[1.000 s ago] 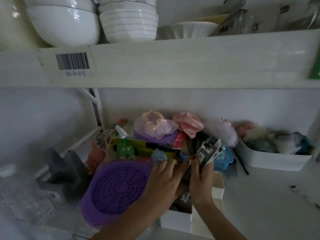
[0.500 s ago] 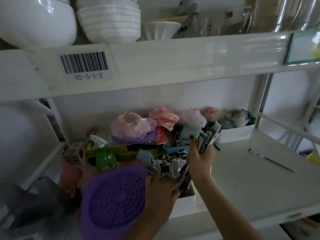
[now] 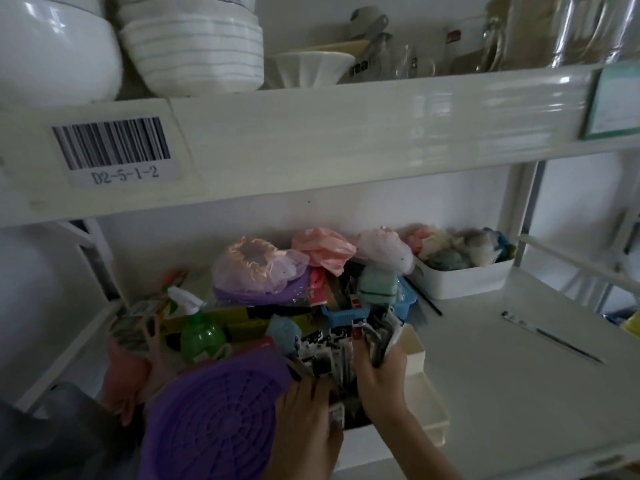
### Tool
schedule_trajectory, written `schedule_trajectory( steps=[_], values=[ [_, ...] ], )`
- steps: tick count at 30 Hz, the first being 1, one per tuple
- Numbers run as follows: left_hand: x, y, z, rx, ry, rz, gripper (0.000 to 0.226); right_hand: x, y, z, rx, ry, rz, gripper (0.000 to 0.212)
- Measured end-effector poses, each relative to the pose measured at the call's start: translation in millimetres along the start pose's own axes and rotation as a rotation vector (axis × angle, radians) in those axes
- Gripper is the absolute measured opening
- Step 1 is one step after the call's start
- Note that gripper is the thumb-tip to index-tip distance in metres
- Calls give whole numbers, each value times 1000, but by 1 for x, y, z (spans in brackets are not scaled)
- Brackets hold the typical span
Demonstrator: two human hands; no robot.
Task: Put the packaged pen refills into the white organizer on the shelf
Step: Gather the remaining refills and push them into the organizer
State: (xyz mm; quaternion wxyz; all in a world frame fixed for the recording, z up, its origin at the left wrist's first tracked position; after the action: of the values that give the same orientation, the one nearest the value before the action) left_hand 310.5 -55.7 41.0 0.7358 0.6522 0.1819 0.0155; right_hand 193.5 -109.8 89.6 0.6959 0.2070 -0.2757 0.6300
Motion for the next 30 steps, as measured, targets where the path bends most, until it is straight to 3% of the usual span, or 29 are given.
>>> schedule_trajectory(
  steps=[4, 8, 12, 14, 16, 18, 21, 22, 25, 27, 30],
  values=[
    [-6, 0, 1, -21, 9, 54, 55, -20, -3, -10, 75, -112, -32, 25],
    [-12, 11, -4, -11, 3, -68, 58, -31, -23, -18, 330, -105, -128, 26],
    [-16, 54, -12, -287, -104, -528, 63, -25, -28, -21, 422, -93, -125, 11],
    [-31, 72, -6, -414, -182, -591, 64, -17, -31, -24, 495, -71, -164, 25],
    [-56, 79, 7, -480, -262, -467, 61, -10, -30, -27, 536, 75, -437, 34],
    [-78, 71, 23, -438, -304, -196, 53, -7, -30, -31, 607, 128, -771, 41],
    [-73, 28, 42, -199, -291, 10, 55, -8, -27, -38, 687, 83, -920, 54],
    [-67, 18, 45, -139, -289, 30, 58, -8, -25, -42, 736, 80, -887, 58],
    [-57, 14, 44, -130, -267, 94, 65, -6, -14, -51, 748, 77, -456, 68],
    [-63, 20, 39, -138, -208, 114, 66, -1, 9, -44, 668, 80, -319, 57],
    [-91, 32, 37, -206, -149, 256, 67, -6, 54, -20, 557, 113, -337, 36]
  ],
)
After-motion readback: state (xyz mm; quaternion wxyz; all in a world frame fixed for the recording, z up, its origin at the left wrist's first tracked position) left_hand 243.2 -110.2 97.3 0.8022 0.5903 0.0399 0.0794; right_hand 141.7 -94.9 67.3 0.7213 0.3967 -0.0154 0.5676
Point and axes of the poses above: each hand's wrist, its own z-axis towards the middle knuckle, its own y-axis out of the back of the hand, x = y × z, the point moved 7 cm from there along z, towards the middle knuckle, and after that the axes turned 13 degrees about y, right-handed, at the moved point
